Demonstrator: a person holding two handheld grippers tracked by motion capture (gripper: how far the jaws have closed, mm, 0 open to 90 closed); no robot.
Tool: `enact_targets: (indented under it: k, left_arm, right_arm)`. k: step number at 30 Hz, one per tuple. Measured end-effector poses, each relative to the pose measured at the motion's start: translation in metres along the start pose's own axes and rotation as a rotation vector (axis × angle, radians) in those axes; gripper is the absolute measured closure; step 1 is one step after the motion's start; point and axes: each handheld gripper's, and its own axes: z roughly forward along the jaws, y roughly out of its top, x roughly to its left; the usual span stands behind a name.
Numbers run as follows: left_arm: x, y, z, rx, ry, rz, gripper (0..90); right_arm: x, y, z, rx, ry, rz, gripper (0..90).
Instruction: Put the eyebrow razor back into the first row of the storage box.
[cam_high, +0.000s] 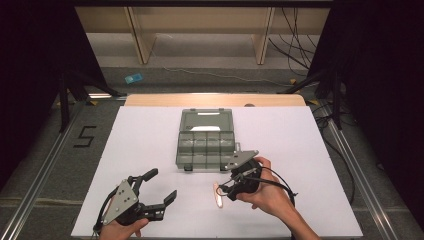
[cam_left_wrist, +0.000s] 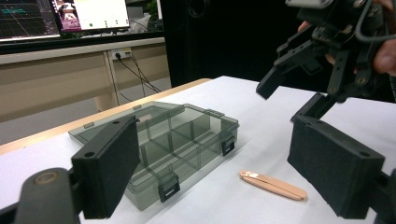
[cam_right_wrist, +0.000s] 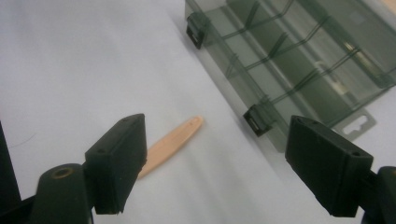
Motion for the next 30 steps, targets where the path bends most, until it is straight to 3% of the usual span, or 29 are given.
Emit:
enact_targets:
  k: [6,10,25,30]
  left_arm:
    - [0.000,0.000,0.000,0.000,0.000,0.001,15.9]
    - [0.000,0.000,0.000,0.001,-0.001,0.001,15.8]
    - [0.000,0.000,0.000,0.000,-0.002,0.002,15.9]
    - [0.000,0.000,0.000,0.000,-0.002,0.006,15.9]
  right_arm:
    - [0.004,0.005,0.023,0.098,0.049,0.013,24.9]
    - [0.004,0.006,0.031,0.127,0.068,0.033,26.2]
    - [0.008,0.009,0.057,0.244,0.093,0.037,28.4]
    - [0.009,0.010,0.062,0.260,0.095,0.047,29.9]
